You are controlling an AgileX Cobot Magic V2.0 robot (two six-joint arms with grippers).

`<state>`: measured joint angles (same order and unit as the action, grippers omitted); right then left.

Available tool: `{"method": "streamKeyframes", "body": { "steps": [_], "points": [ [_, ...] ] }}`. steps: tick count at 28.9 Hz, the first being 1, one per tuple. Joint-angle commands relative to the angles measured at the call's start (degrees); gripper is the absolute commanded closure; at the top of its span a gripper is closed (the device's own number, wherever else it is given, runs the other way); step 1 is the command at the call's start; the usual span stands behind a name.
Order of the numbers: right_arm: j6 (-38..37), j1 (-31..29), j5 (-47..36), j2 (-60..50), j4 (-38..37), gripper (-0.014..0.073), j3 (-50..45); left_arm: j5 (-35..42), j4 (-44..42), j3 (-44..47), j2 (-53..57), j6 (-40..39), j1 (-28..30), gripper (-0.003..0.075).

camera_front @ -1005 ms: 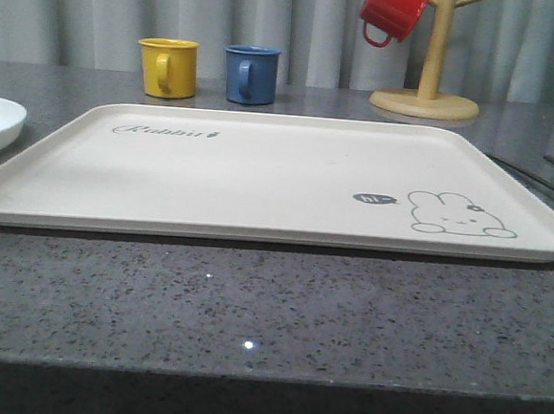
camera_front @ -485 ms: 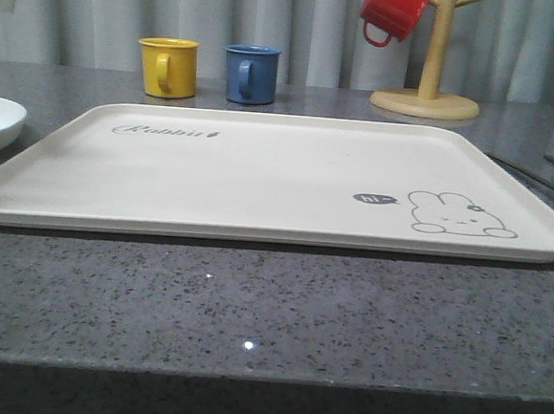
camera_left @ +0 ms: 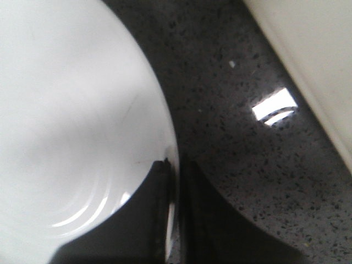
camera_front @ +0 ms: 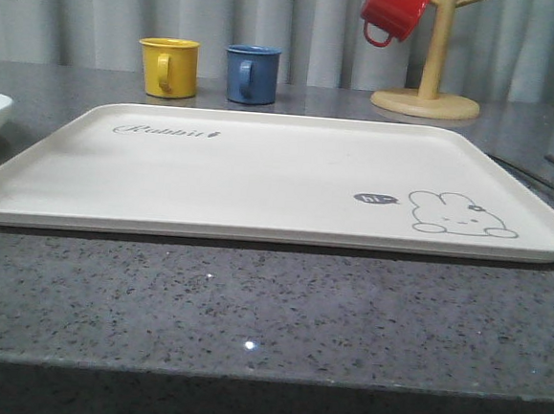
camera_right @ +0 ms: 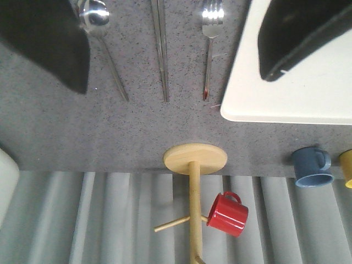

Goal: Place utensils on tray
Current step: 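Grasp the white plate rim with the left gripper and lift it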

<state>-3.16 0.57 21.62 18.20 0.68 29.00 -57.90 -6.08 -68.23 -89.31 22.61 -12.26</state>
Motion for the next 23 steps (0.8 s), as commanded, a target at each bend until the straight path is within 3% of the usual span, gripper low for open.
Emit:
{"method": "streamKeyframes", "body": {
  "steps": [1, 9, 18, 23],
  "points": [
    [0.5, -0.2, -4.8, 1.1, -0.7, -0.0051, 1.9, -1.1, -0.4, -5.3, 3.1, -0.6, -1.9, 0.0738],
    [0.5, -0.2, -4.8, 1.1, -0.7, -0.0051, 1.9, -3.7, -3.8, -17.3, 4.0, -3.9, -13.9, 0.0738],
    [0.5, -0.2, -4.8, 1.1, -0.7, -0.0051, 1.9, -2.7, -4.2, -18.4, 0.9, -6.2, -31.1, 0.0738],
    [0.5, -0.2, -4.8, 1.1, -0.7, -0.0051, 1.9, -3.1, -3.8, -18.4, -3.0, -6.4, -34.2, 0.0738]
  ]
}}
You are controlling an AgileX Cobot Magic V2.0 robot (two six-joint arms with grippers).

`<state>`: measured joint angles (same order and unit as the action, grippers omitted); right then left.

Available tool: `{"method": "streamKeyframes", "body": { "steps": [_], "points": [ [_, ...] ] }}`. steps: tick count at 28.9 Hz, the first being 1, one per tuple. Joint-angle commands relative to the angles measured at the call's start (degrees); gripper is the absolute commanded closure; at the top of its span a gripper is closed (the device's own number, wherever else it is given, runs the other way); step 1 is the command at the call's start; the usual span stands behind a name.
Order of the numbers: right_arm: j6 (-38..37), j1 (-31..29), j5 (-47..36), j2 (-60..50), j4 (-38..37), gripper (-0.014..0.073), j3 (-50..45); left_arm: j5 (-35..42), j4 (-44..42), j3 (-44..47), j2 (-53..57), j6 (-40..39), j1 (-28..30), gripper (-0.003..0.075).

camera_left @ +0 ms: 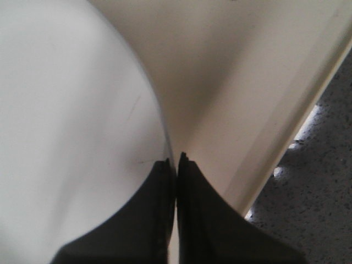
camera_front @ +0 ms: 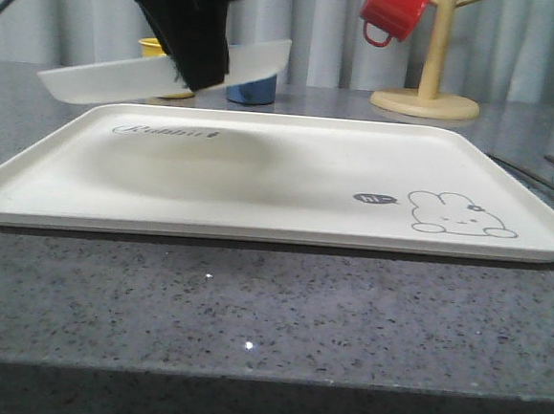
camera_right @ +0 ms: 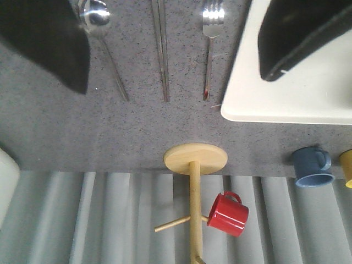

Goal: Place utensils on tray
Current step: 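Grasp the white plate rim with the left gripper and lift it, then lower the plate onto the tray and open the left gripper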

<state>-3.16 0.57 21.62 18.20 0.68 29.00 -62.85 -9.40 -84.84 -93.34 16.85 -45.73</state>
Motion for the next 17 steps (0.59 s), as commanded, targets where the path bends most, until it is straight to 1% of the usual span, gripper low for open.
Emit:
{"method": "streamKeyframes", "body": {
  "steps": [1, 5, 9, 10, 12, 15, 17],
  "points": [
    [0.5, -0.2, -4.8, 1.1, -0.7, -0.0051, 1.9, 1.7, -0.2, -1.8, 0.2, -0.7, -0.7, 0.0738],
    [0.5, -0.2, -4.8, 1.1, -0.7, -0.0051, 1.9, 0.0, 1.9, -1.8, -2.6, -0.7, -0.7, 0.0738],
    [0.5, -0.2, -4.8, 1.1, -0.7, -0.0051, 1.9, -1.9, 2.0, -1.8, -4.9, -0.7, -0.6, 0.0737],
    [0.5, -0.2, -4.8, 1.1, -0.7, -0.0051, 1.9, -1.8, 2.0, -1.8, -5.2, -0.7, -0.5, 0.0724],
    [0.5, -0.2, -4.8, 1.1, -0.7, -0.0051, 1.9, -1.8, 2.0, -1.8, -5.5, -0.8, 0.0, 0.0668],
    [0.5, -0.2, -4.8, 1.1, -0.7, -0.0051, 1.9, -2.1, 2.4, -1.8, -5.5, -1.0, 0.5, 0.05],
    [0.5, -0.2, -4.8, 1.1, -0.7, -0.0051, 1.9, -4.1, 2.4, -2.4, -5.5, -1.0, 0.5, 0.0414]
  ]
}}
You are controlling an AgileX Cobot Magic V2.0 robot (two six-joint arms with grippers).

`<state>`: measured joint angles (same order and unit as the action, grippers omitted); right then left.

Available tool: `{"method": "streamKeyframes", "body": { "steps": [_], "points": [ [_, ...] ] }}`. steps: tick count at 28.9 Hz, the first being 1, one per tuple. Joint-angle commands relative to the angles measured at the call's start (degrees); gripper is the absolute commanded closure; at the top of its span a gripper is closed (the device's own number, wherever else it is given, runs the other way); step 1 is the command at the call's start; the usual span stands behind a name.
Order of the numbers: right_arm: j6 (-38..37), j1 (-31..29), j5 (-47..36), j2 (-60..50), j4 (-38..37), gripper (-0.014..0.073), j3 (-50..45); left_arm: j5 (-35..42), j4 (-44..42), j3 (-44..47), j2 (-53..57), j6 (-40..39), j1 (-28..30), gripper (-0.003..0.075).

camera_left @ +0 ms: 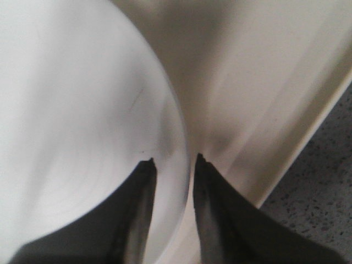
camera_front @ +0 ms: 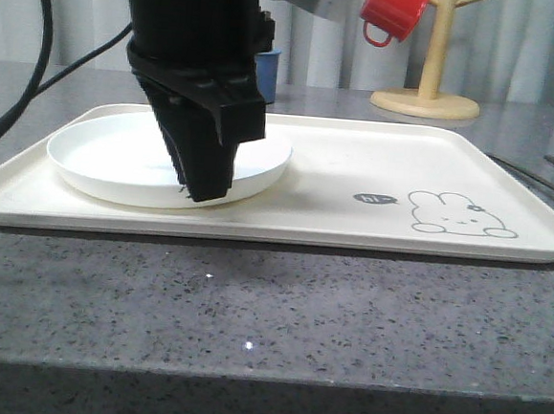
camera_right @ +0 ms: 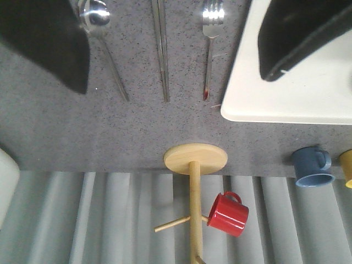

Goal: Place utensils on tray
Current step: 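Lower the plate onto the tray and open the left gripper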

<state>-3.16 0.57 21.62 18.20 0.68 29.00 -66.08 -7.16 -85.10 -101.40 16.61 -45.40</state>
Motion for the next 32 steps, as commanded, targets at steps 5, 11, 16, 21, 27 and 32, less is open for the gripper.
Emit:
{"method": "streamKeyframes", "body": {
  "steps": [5, 11, 16, 21, 27, 32],
  "points": [
    [0.5, -0.2, -4.8, 1.1, -0.7, -0.0051, 1.9, -6.4, 0.2, -7.7, 2.7, -0.8, 0.2, 0.0433],
    [0.5, -0.2, -4.8, 1.1, -0.7, -0.0051, 1.9, -6.4, -5.1, -10.3, 6.6, -0.5, 0.4, 0.0661],
    [0.5, -0.2, -4.8, 1.1, -0.7, -0.0051, 1.9, -6.4, -3.1, -10.1, 11.5, -1.9, 8.3, 0.0738],
    [0.5, -0.2, -4.8, 1.1, -0.7, -0.0051, 1.9, -4.6, 7.2, -4.3, 18.9, -2.3, 21.3, 0.0738],
    [0.5, -0.2, -4.8, 1.1, -0.7, -0.0051, 1.9, 8.0, 9.4, 10.7, 31.5, -2.3, 32.2, 0.0738],
    [0.5, -0.2, -4.8, 1.1, -0.7, -0.0051, 1.9, 23.3, 10.4, 26.5, 45.5, -2.3, 34.1, 0.0738]
  ]
}}
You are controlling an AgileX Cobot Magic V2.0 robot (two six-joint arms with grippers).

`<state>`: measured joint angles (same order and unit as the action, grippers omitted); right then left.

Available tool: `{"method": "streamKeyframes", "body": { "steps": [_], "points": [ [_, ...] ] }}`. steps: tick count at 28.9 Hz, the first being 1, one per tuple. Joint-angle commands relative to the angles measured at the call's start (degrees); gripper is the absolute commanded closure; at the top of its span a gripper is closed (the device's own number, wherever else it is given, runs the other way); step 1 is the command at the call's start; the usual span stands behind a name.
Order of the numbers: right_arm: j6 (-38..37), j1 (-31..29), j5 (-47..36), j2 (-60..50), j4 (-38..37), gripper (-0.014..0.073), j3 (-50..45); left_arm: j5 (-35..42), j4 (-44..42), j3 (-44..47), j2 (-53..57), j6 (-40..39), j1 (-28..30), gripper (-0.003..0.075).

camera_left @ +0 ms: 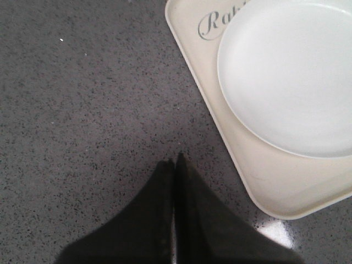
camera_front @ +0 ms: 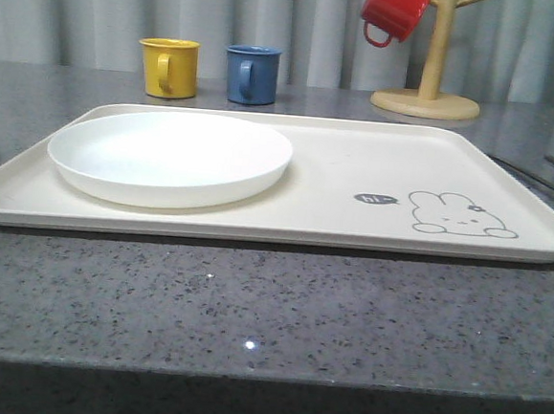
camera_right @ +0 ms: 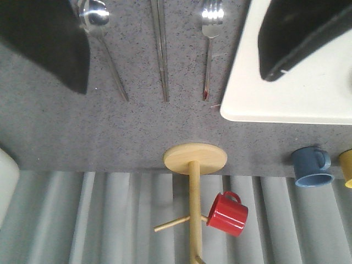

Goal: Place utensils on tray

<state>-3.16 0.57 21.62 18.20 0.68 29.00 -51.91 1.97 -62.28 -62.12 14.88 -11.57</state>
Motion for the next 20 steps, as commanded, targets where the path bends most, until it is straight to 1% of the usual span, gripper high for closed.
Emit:
{"method": "streamKeyframes", "body": {
  "steps": [1, 5, 8, 12, 15, 20],
  "points": [
    [0.5, -0.2, -4.8, 1.1, -0.7, -0.0051, 1.9, 12.7, 1.6, 7.2, 8.8, -0.6, 0.2, 0.0738],
    [0.5, -0.2, -4.8, 1.1, -0.7, -0.0051, 1.9, 24.9, 3.9, 21.0, 22.0, -0.6, 0.2, 0.0738],
    [0.5, -0.2, -4.8, 1.1, -0.7, -0.0051, 1.9, 31.0, 5.1, 29.6, 32.4, -0.6, 0.2, 0.0738],
    [0.5, -0.2, -4.8, 1.1, -0.7, -0.0051, 1.9, 35.5, 5.5, 36.7, 43.7, -0.6, 0.2, 0.0738],
    [0.5, -0.2, -4.8, 1.1, -0.7, -0.0051, 1.9, 37.5, 6.2, 39.5, 50.1, -0.6, 0.2, 0.0738],
    [0.5, -0.2, -4.8, 1.1, -0.7, -0.0051, 1.9, 38.2, 7.0, 40.7, 53.1, -0.6, 0.2, 0.0738]
  ]
}}
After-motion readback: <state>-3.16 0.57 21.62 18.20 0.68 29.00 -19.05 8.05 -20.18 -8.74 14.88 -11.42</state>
